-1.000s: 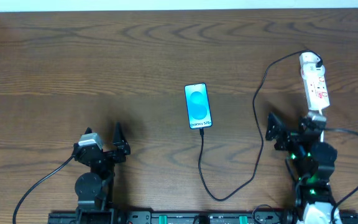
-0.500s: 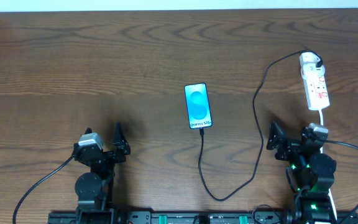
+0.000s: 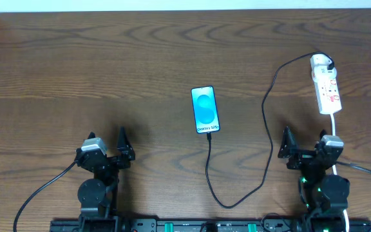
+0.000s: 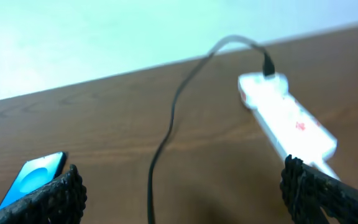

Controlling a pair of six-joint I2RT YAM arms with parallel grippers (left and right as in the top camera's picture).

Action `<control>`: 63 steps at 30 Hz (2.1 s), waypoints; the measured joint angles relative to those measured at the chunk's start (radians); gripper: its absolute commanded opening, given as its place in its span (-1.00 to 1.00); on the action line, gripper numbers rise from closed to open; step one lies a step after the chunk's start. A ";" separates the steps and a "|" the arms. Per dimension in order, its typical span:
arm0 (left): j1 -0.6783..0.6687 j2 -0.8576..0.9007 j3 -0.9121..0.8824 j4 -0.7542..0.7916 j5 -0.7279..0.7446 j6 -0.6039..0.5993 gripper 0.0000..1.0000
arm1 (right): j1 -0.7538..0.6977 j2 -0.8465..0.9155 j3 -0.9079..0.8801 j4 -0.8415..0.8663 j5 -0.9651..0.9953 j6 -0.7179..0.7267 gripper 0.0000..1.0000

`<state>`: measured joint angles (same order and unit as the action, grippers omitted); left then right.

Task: Plug charger to phone and switch on socket

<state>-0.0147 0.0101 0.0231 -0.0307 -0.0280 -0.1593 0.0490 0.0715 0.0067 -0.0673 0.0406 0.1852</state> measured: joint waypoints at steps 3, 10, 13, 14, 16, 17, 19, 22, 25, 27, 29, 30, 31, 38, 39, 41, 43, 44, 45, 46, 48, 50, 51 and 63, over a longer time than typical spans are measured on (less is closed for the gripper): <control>0.000 0.000 0.000 0.000 0.000 0.000 0.68 | 0.000 -0.041 0.000 0.000 0.000 -0.053 0.99; 0.000 0.000 0.000 0.000 0.000 0.000 0.68 | 0.000 -0.057 0.000 0.000 -0.002 -0.147 0.99; 0.000 0.000 0.000 0.000 0.000 0.000 0.68 | 0.000 -0.057 0.000 0.000 -0.002 -0.171 0.98; 0.000 0.000 0.000 0.000 0.000 0.000 0.68 | 0.000 -0.057 0.000 -0.001 -0.003 -0.176 0.98; 0.000 0.000 0.000 0.000 0.000 0.000 0.68 | 0.000 -0.057 0.000 0.000 -0.003 -0.183 0.98; 0.000 0.000 0.000 0.000 0.000 0.000 0.68 | 0.000 -0.057 0.000 -0.001 -0.003 -0.187 0.98; 0.000 0.000 0.000 0.000 0.000 0.000 0.68 | 0.000 -0.057 0.000 0.000 -0.003 -0.193 0.98; 0.000 0.000 0.000 0.000 0.000 0.000 0.68 | 0.000 -0.057 0.000 0.000 -0.003 -0.197 0.98; 0.000 0.000 0.000 0.000 0.000 0.000 0.68 | 0.000 -0.057 0.000 0.000 -0.003 -0.198 0.98; 0.000 0.000 0.000 0.000 0.000 0.000 0.68 | 0.000 -0.057 0.000 0.000 -0.003 -0.198 0.99; 0.000 0.000 0.000 0.000 0.000 0.000 0.68 | 0.000 -0.057 0.000 0.000 -0.003 -0.198 0.98; 0.000 0.000 0.000 0.000 0.000 0.000 0.68 | 0.000 -0.057 0.000 0.000 -0.003 -0.198 0.98; 0.000 0.000 0.000 0.000 0.000 0.000 0.68 | 0.000 -0.057 0.000 0.000 -0.003 -0.198 0.98; 0.000 0.000 0.000 0.000 0.000 0.000 0.68 | 0.000 -0.057 0.000 0.000 -0.003 -0.198 0.99; 0.000 0.000 0.000 0.000 0.000 0.000 0.68 | 0.000 -0.057 0.000 0.000 -0.003 -0.198 0.99; 0.000 0.000 0.000 0.000 0.000 0.000 0.68 | 0.000 -0.057 0.000 0.000 -0.003 -0.198 0.99; 0.000 0.000 0.000 0.000 0.000 0.000 0.68 | 0.000 -0.057 0.000 0.000 -0.003 -0.198 0.99; 0.000 0.000 0.000 0.000 0.000 0.000 0.68 | 0.000 -0.057 0.000 0.000 -0.003 -0.198 0.99; 0.000 0.000 0.000 0.000 0.000 0.000 0.68 | 0.000 -0.057 0.000 0.000 -0.003 -0.198 0.99; 0.000 0.000 0.000 0.000 0.000 0.000 0.68 | 0.000 -0.057 0.000 0.000 -0.003 -0.198 0.99; 0.000 0.000 0.000 0.000 0.000 0.000 0.68 | 0.000 -0.057 0.000 0.000 -0.003 -0.198 0.99; 0.000 0.000 0.000 0.000 0.000 0.000 0.68 | 0.000 -0.057 0.000 0.000 -0.003 -0.198 0.98; 0.000 0.000 0.000 0.000 0.000 0.000 0.68 | 0.000 -0.057 0.000 0.000 -0.003 -0.198 0.99; 0.000 0.000 0.000 0.000 0.000 0.000 0.68 | 0.000 -0.057 0.000 0.000 -0.003 -0.198 0.99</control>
<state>-0.0147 0.0101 0.0231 -0.0307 -0.0280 -0.1593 0.0494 0.0143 0.0067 -0.0677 0.0380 -0.0124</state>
